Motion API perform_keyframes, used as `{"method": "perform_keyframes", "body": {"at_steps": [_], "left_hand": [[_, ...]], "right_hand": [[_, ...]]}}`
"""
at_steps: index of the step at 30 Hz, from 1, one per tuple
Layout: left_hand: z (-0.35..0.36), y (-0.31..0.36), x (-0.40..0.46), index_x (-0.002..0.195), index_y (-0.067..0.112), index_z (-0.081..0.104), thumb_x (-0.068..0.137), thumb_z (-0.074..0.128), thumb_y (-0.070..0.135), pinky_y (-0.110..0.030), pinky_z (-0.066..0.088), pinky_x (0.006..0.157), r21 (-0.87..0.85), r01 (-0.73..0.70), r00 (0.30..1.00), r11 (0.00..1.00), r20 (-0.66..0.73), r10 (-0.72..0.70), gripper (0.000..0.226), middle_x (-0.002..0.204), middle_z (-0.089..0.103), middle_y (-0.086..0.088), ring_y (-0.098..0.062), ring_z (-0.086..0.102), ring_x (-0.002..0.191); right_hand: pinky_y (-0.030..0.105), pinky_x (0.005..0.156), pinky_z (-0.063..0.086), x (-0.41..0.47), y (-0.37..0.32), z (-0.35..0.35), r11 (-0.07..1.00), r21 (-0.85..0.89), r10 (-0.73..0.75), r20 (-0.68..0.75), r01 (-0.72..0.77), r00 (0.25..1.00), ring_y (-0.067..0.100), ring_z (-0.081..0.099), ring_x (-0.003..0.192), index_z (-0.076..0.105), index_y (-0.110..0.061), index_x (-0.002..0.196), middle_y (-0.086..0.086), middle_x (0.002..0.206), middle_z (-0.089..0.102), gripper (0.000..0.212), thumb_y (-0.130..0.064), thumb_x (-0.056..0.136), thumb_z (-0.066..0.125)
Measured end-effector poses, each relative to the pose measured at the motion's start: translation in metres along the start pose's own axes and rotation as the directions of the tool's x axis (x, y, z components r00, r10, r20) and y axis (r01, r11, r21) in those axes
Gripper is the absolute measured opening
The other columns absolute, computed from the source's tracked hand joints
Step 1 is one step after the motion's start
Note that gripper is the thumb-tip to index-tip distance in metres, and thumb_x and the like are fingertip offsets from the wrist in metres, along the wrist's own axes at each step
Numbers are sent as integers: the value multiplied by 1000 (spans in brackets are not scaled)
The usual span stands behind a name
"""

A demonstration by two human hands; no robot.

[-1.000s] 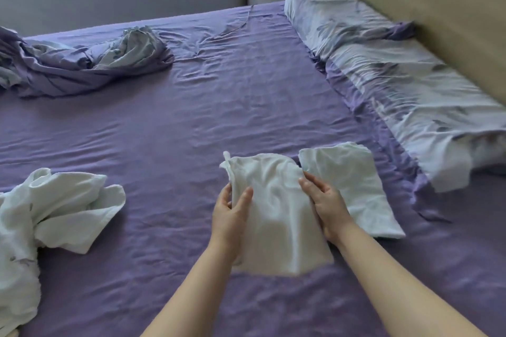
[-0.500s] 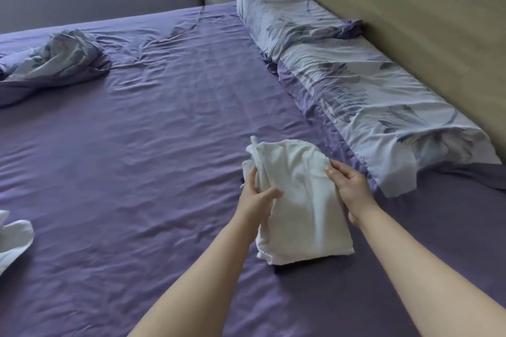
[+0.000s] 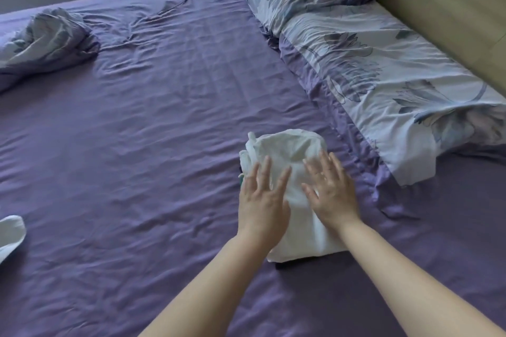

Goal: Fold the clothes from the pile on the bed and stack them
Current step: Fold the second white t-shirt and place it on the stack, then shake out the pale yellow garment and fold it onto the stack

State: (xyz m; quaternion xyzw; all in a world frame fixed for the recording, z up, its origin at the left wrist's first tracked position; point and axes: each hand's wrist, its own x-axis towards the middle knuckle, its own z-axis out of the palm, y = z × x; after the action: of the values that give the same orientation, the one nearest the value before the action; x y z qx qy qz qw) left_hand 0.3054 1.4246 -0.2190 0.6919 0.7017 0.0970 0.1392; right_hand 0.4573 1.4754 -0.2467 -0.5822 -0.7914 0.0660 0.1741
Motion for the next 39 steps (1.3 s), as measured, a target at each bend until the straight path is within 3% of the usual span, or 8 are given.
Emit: {"method": "perform_keyframes", "body": {"at_steps": [2,5,9,18,24,28,32,39], "left_hand": [[9,-8,0,148,40,14,92,36,52,-51,-8,116,104,-125,986,987,124,112,61,159,-11,0,-25,-18,145],[27,-26,-5,149,40,4,84,26,72,-53,-19,112,120,-111,969,987,232,81,75,154,-27,5,-22,-29,141],[46,-32,-11,148,40,-9,76,22,81,-52,-21,109,107,-54,966,993,258,25,89,142,-43,9,-18,-43,131],[48,-30,-9,149,39,-2,79,32,78,-53,-7,114,20,-16,962,1000,273,10,87,150,-35,10,-20,-32,139],[29,-40,-49,146,46,10,85,49,58,-39,30,108,-236,163,957,958,275,-95,73,159,-8,-1,-25,19,140],[21,-61,-77,149,31,15,90,44,56,-41,20,114,-175,309,900,935,370,-228,70,159,11,-7,-24,17,144],[-5,-108,-111,150,25,17,93,38,55,-46,14,116,-78,404,867,911,349,-355,67,156,21,-1,-22,13,145],[-64,-205,-193,149,24,20,93,42,51,-46,15,115,-35,533,823,845,255,-508,66,151,33,0,-18,24,141]], "right_hand": [[56,111,19,3,7,6,996,-67,69,162,-59,984,37,15,142,37,-24,142,12,156,17,60,-39,88,59],[50,114,-4,10,22,17,976,-162,199,381,-146,903,24,-15,144,1,-39,147,-3,157,-16,68,-63,90,29],[51,114,-8,14,28,26,966,-241,212,507,-99,835,23,-20,143,-20,-43,141,-7,152,-30,69,-70,86,13],[52,113,-7,16,15,23,956,-257,256,500,-140,827,26,-18,143,-7,-41,146,-5,156,-21,67,-66,90,20],[51,114,-1,-10,-24,8,941,-273,312,465,-201,829,27,-10,144,13,-33,147,-2,158,7,61,-58,93,25],[44,115,12,-32,-61,2,966,-183,254,517,-185,817,26,5,144,17,-26,148,3,156,17,61,-52,95,32],[39,115,8,-51,-124,-1,992,-129,76,520,-9,851,20,-1,145,17,-27,148,2,158,7,65,-56,93,35],[40,115,10,-79,-247,20,955,-92,-171,606,282,777,13,3,145,19,-26,147,-8,156,15,60,-53,95,32]]}}
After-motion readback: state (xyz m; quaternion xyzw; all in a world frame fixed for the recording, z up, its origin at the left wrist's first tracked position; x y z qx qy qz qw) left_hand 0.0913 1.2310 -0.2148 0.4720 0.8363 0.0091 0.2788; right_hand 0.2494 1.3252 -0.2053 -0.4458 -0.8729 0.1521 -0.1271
